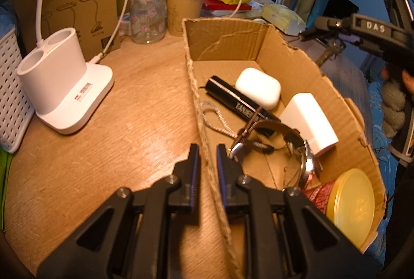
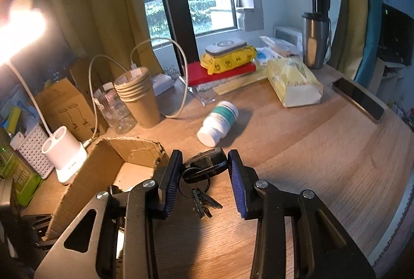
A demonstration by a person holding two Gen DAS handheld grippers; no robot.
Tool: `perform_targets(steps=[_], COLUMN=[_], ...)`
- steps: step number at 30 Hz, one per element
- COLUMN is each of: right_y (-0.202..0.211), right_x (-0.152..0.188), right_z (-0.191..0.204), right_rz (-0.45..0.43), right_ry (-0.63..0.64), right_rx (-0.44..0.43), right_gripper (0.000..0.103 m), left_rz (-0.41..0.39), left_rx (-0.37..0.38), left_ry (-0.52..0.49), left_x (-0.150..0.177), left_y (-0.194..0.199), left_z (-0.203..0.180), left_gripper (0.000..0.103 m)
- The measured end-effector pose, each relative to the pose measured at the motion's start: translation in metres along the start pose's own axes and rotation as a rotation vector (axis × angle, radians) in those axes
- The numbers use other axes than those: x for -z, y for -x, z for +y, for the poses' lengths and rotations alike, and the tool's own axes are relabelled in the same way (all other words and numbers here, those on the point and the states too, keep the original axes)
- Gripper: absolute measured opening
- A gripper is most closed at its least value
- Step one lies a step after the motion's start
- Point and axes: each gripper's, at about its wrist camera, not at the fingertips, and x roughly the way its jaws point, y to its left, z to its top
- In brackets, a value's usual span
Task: Organize rigid objects
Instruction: 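Carry the car key with the right gripper and lower it into the box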
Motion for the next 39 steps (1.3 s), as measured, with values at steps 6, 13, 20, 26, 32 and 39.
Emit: perform_targets(steps=[6, 13, 20, 26, 32, 39], right_y=[0.018, 0.037, 0.041, 0.026, 0.007, -0.017], right_x=[-0.01, -0.018, -0.02, -0.015, -0.004, 0.006], right_z=[0.014, 0.037, 0.064, 0.091, 0.119, 0.14], right_rz=[-0.039, -0.079, -0.086, -0.041, 0.016, 0.088], right_ry=[0.029, 0.078, 0.137, 0.187, 0.255, 0.329], right_rx=[-0.018, -0.053, -0.094, -0.143, -0.189, -0.223], right_gripper=[0.038, 0.038, 0.038, 0.038, 0.038, 0.038], left_rz=[0.0, 0.0, 0.0, 0.0, 0.0, 0.0], left_rx=[0.0, 0.0, 0.0, 0.0, 0.0, 0.0], left_ry=[0.0, 0.0, 0.0, 0.0, 0.0, 0.0], left_x=[0.0, 0.0, 0.0, 0.0, 0.0, 0.0], left_y=[0.0, 0.0, 0.0, 0.0, 0.0, 0.0], left_z=[0.0, 0.0, 0.0, 0.0, 0.0, 0.0], left_gripper=[0.015, 0.015, 0.015, 0.015, 0.015, 0.015])
